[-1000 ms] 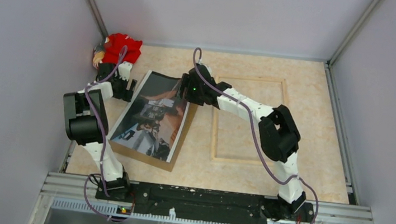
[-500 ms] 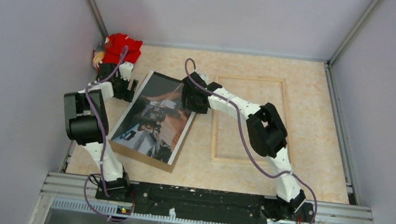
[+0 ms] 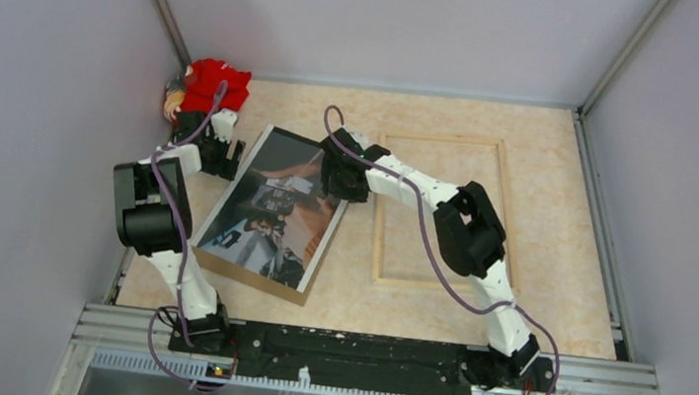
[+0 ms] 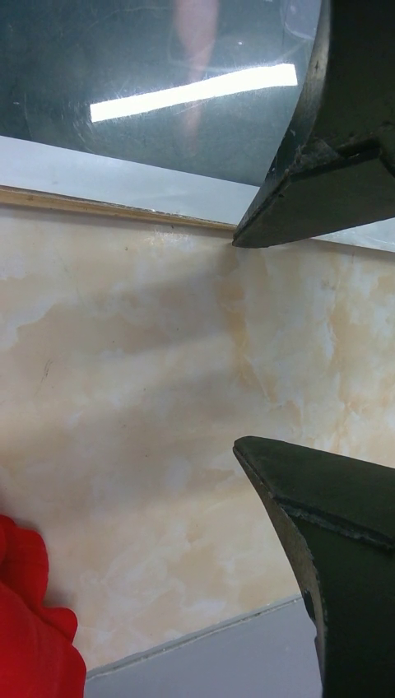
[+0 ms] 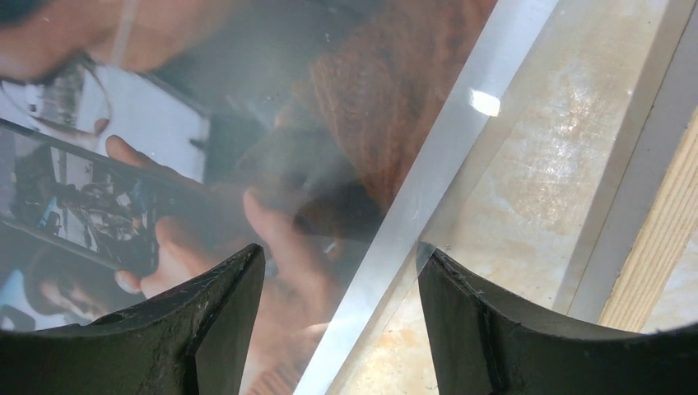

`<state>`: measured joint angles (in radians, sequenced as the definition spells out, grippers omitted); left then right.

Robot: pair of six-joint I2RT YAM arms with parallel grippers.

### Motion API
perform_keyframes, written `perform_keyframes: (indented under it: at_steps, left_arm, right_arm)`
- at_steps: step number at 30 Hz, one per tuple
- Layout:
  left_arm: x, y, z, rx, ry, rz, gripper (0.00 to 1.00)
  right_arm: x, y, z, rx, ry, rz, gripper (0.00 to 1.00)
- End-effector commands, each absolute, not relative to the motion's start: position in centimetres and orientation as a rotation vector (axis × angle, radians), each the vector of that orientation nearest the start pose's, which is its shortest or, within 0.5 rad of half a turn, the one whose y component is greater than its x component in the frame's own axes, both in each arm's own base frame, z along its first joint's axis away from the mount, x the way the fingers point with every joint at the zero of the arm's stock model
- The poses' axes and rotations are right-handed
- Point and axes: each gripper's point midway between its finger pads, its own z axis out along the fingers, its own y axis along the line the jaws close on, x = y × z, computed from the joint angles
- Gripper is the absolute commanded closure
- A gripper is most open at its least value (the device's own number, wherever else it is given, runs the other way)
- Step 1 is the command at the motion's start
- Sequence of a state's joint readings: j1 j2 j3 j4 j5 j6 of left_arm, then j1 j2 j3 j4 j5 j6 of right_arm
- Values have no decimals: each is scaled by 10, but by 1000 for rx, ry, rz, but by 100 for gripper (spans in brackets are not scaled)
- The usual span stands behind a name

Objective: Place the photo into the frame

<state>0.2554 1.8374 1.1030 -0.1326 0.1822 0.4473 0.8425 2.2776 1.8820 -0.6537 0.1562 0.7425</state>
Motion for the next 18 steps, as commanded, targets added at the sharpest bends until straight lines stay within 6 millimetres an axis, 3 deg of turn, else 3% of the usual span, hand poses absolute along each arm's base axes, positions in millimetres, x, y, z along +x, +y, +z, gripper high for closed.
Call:
perform_keyframes:
  at_steps: [1,8,14,18]
  left_arm:
    - [406,81,4,338,2519,4,8]
    - [407,82,6,340,2515,6,9]
    - [406,81,4,344,2520,3,9]
    - [406,82,4,347,2521,8,9]
  right_arm:
    - [364,423,79,-104,2564,437,33]
    - [361,429,93,-112,2538,466,33]
    - [359,437,121,-72,2476,599,33]
    - [354,442,151,-27,2398,753,34]
